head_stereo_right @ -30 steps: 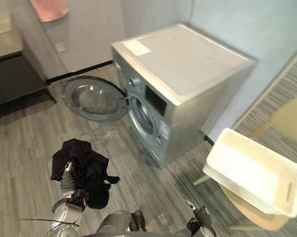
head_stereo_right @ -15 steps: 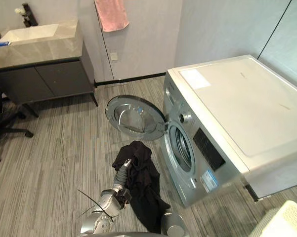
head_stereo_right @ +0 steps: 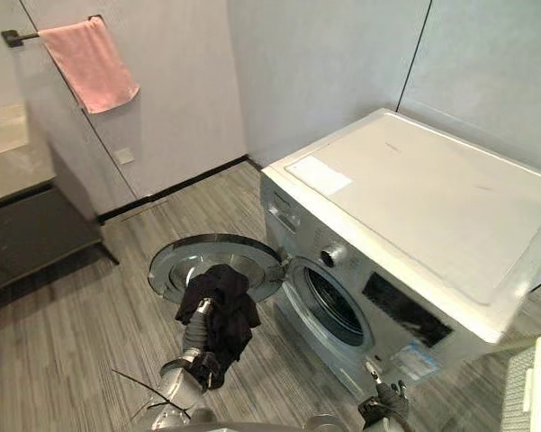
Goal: Pick up the laundry basket with both hands and put the clothes into the washing machine.
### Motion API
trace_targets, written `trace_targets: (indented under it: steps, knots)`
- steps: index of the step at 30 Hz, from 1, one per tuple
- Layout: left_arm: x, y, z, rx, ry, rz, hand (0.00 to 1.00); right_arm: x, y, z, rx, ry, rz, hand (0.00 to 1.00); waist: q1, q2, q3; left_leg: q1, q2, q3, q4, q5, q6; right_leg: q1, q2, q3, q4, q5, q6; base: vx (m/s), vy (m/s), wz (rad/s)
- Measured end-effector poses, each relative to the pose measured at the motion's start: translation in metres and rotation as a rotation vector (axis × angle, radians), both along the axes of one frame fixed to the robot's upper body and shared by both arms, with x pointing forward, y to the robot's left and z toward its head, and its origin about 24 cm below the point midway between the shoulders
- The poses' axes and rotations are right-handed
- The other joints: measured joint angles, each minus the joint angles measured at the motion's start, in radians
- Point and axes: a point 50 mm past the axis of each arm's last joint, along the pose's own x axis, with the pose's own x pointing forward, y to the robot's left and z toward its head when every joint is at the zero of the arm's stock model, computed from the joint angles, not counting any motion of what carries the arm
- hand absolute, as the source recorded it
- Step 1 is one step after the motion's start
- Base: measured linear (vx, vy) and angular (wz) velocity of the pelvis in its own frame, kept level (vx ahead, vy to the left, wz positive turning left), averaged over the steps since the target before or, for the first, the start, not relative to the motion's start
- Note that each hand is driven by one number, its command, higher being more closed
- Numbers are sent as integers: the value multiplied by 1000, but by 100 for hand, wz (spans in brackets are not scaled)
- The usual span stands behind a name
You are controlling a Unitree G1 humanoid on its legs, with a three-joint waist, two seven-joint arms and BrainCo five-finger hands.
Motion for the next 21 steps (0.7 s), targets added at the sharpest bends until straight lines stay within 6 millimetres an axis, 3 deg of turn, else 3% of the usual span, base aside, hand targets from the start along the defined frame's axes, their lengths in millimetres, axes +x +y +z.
trace_targets:
  steps: [1,2,3,5,7,8,9,10,11,13,14,15,18,21]
  knots:
    - [0,3,0,5,2,11,100,-1,2,-1,7,6,9,0,8,-15,-2,10,-23,35,-15,-7,15,-16,-30,15,5,8,15,349,549,-58]
    - [1,8,0,24,-5,13,100,1,2,0,6,1,14,0,33,-50,-17,22,-52,103,-38,-6,34,-40,-73,41,-3,50,41,233,374,-87]
    - [1,12,0,43,-8,10,100,7,4,2,6,-17,24,0,29,-58,-21,34,-60,147,-51,-5,49,-56,-94,31,-39,113,53,196,370,-94]
    - [1,17,0,53,-10,22,100,14,7,2,15,-36,47,0,51,-54,-20,97,-47,262,-120,3,62,-82,-96,26,-78,220,63,114,297,-145]
    - [4,24,1,71,-17,58,100,18,7,3,5,-41,68,0,52,-41,-12,172,-34,385,-179,4,64,-124,-106,-107,-80,285,42,61,222,-172]
    - [6,25,2,74,-19,67,100,17,8,3,4,-37,71,0,53,-39,-11,190,-32,416,-195,4,63,-139,-112,-165,-66,285,37,34,116,-139]
    - [9,29,4,79,-28,82,100,15,8,1,5,-24,76,0,51,-36,-9,222,-27,479,-224,4,63,-168,-119,-292,-32,276,21,31,59,-154]
    - [11,31,5,83,-33,95,100,15,9,0,6,-16,81,0,49,-35,-8,249,-24,539,-246,3,62,-199,-129,-414,4,254,-15,40,32,-153]
    - [12,31,5,84,-32,100,100,15,9,0,7,-15,80,0,49,-34,-8,258,-24,564,-253,3,60,-214,-135,-470,16,244,-31,40,-38,-147]
    - [19,26,4,71,-31,99,100,14,8,-1,1,-10,82,0,50,-22,1,292,-17,666,-284,11,27,-259,-137,-633,16,210,-88,65,-129,-135]
    - [21,24,4,63,-30,99,100,16,8,0,-6,-12,92,0,49,-22,3,298,-11,682,-292,14,19,-265,-131,-656,15,208,-97,67,-174,-108]
    - [26,17,4,42,-33,90,100,17,6,1,-15,-14,89,0,36,5,18,303,-3,706,-309,26,2,-278,-109,-684,15,220,-116,56,-133,-69]
    - [36,7,10,26,-58,49,100,13,3,-1,-14,0,61,0,5,35,37,331,21,702,-342,65,-19,-292,-54,-666,19,188,-157,131,-211,-60]
    - [47,-4,19,18,-103,-2,100,1,-2,-3,-18,25,21,0,-6,33,37,324,66,669,-253,71,-15,-244,-49,-690,21,144,-160,92,-151,15]
